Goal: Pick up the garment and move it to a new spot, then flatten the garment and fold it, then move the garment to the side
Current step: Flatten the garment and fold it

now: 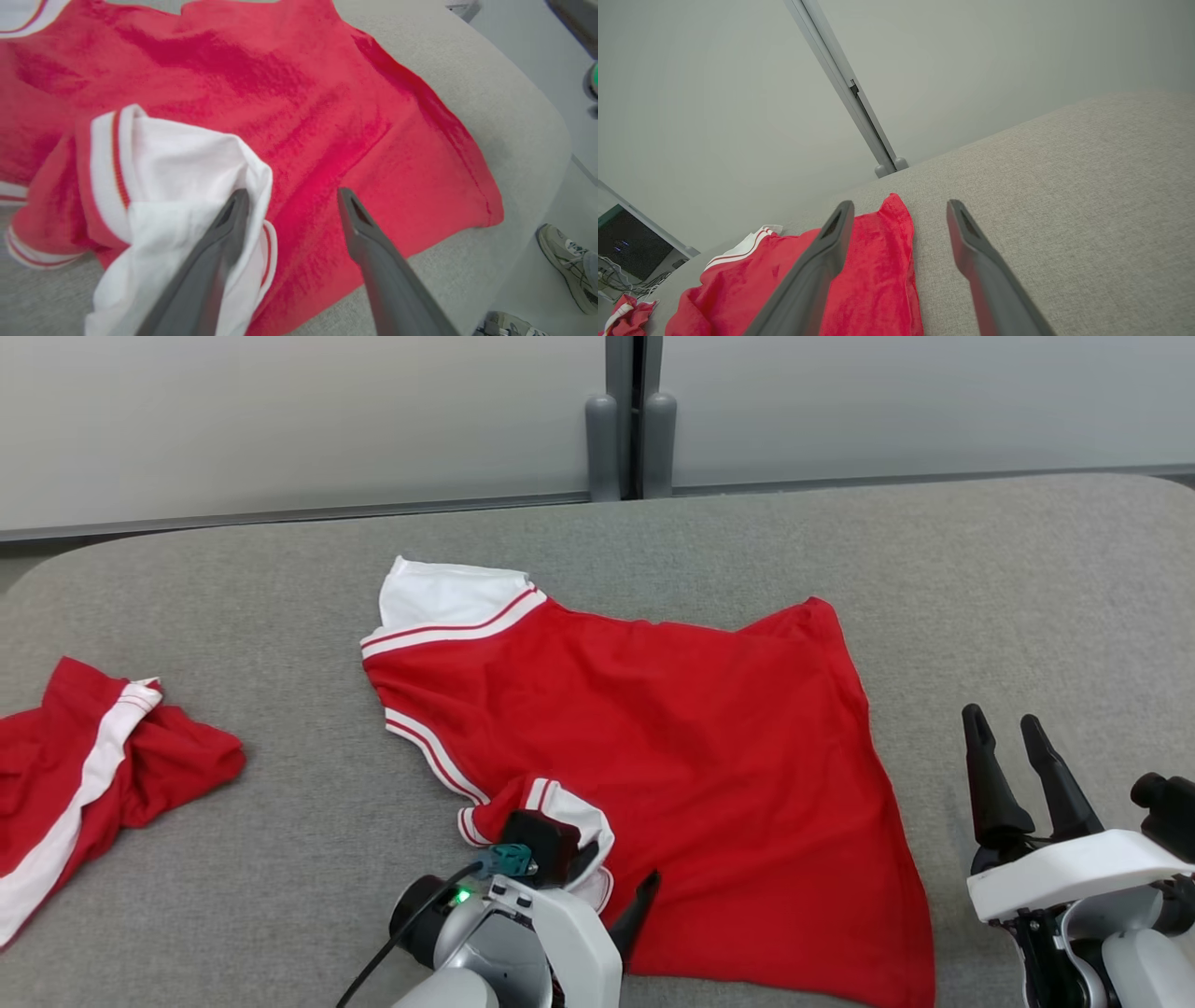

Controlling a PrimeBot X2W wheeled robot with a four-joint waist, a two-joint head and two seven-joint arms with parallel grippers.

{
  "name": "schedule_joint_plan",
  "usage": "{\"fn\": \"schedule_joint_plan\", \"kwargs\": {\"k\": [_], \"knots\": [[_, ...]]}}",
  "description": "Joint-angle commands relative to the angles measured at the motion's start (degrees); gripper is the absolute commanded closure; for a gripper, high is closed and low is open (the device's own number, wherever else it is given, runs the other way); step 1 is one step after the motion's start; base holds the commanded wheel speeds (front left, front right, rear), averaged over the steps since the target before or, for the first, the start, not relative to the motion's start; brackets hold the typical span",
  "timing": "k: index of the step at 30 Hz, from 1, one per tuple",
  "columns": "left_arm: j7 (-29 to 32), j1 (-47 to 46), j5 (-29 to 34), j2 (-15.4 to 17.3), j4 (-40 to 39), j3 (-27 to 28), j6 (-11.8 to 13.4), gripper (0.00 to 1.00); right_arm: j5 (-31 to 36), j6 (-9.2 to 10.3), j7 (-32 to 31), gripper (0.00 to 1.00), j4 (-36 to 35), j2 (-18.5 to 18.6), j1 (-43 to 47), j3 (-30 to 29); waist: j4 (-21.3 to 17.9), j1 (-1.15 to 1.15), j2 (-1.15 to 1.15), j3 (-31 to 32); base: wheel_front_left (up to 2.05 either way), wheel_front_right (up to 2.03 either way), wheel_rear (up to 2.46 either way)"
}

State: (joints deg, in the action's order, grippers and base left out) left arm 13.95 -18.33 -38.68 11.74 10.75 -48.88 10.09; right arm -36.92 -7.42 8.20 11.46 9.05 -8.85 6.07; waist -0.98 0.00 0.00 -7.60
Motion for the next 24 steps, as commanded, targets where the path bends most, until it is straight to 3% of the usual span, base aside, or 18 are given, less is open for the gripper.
{"fn": "schedule_joint_plan", "kwargs": {"k": [1, 6, 12, 15, 16, 17, 18, 23, 24], "knots": [[-1.32, -1.33, 0.32, 0.57, -0.60, 0.46, -0.57, 0.00, -0.16, -0.14, 0.44, 0.00, 0.15, 0.47, 0.28, -0.20, 1.14, 0.00, 0.00, 1.12, 0.00, 0.00, 0.00], [-2.54, -0.22, 0.47, 1.69, -6.08, 1.31, 0.21, 0.00, -0.25, -0.14, 0.45, 0.00, 0.57, 0.56, 1.23, -0.11, 3.06, 0.00, 0.00, 3.24, 0.00, 0.00, 0.00], [-1.99, 2.75, 1.13, 7.30, -14.40, 5.75, 6.12, 0.00, -0.15, -0.14, 0.42, 0.00, 0.76, -0.19, 2.13, 0.26, 4.65, 0.00, 0.00, 5.39, 0.00, 0.00, 0.00], [-1.20, 4.52, -0.15, 10.06, -15.04, 7.98, 7.42, 0.00, -0.07, -0.13, 0.27, 0.00, 0.54, -0.24, 2.12, 0.35, 4.49, 0.00, 0.00, 5.42, 0.00, 0.00, 0.00], [-0.81, 5.07, -0.69, 10.56, -14.97, 8.09, 7.08, 0.00, -0.07, -0.13, 0.29, 0.00, 0.50, -0.15, 2.09, 0.30, 4.33, 0.00, 0.00, 5.27, 0.00, 0.00, 0.00], [2.96, 4.00, -4.12, 11.59, -13.35, 6.33, 2.09, 0.00, -0.07, -0.14, 0.30, 0.00, 0.29, 0.06, 1.34, 0.11, 3.39, 0.00, 0.00, 3.91, 0.00, 0.00, 0.00], [4.22, 1.90, -4.91, 10.85, -10.87, 5.79, 0.41, 0.00, -0.01, -0.13, 0.02, 0.00, 0.26, 0.17, 0.88, 0.43, 2.79, 0.00, 0.00, 3.33, 0.00, 0.00, 0.00], [7.52, -1.78, -6.15, 9.82, -6.13, 4.71, -2.43, 0.00, -0.10, -0.13, -0.13, 0.00, -0.02, 0.31, 0.00, 0.65, 1.63, 0.00, 0.00, 1.92, 0.00, 0.00, 0.00], [7.73, -2.32, -6.20, 9.69, -5.39, 4.47, -2.82, 0.05, -0.12, -0.13, -0.08, 0.00, 0.05, 0.37, -0.06, 0.61, 1.44, 0.00, 0.00, 1.74, 0.00, 0.00, 0.00]]}}
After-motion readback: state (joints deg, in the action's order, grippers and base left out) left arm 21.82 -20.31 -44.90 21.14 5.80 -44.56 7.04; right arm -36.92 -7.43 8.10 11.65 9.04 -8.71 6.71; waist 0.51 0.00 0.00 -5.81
